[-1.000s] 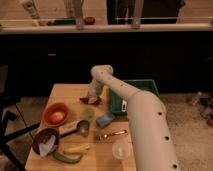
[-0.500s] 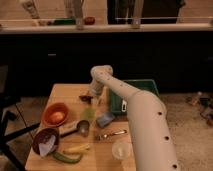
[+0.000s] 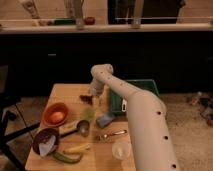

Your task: Place grapes in metal cup

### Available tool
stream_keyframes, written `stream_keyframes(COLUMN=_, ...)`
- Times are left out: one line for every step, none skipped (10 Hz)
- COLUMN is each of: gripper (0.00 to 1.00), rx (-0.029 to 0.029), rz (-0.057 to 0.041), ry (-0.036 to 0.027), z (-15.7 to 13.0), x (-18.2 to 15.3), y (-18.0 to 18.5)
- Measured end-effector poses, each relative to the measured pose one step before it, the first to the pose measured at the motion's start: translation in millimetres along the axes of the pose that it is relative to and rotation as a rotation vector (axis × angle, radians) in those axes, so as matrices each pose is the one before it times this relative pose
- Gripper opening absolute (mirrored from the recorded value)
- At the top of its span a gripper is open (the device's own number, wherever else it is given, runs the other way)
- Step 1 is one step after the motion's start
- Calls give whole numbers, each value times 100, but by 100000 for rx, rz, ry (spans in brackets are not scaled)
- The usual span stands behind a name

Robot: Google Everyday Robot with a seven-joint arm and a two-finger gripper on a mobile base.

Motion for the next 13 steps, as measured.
stream_keyframes(gripper=80, rx=613, rz=1747, ry=173, z=-227, x=433, y=-23)
stream_keyframes(gripper=80, rx=663, rz=1532, ry=134, z=-151, x=383, y=-46)
stream_keyframes(gripper=80, rx=377, rz=760, ry=82, z=-62, x=175, y=-41)
stream_keyframes(gripper=80, rx=324, rz=852, ry=4, z=2, x=91, y=-33)
stream_keyframes(gripper=79, rx=211, rz=707, ry=-19, z=-55, x=173, y=13)
stream_keyframes(gripper=72, rx=184, rz=548, ry=21, z=-75, x=244, y=23)
stream_keyframes(gripper=60, rx=33, rz=52, ry=-84, z=17, x=35, y=12)
stream_keyframes(gripper=51, rx=-1, rz=-208, ry=-246, z=37, x=-48, y=-3)
stream_keyframes(gripper=41, rx=-48, rz=-658, ry=-220, z=40, x=94, y=52)
stream_keyframes(gripper=30, rx=160, rz=-185, ry=-77, z=-75, x=53, y=20)
stream_keyframes(gripper=21, rx=-5, rz=-150, ry=-70, z=-19, x=-9, y=0)
stream_keyframes(gripper=11, rx=-45, rz=-247, ry=-81, z=-26, x=-2, y=3)
stream_keyframes(gripper=4, rx=-12, rz=-117, ry=-41, z=-16, x=2, y=0)
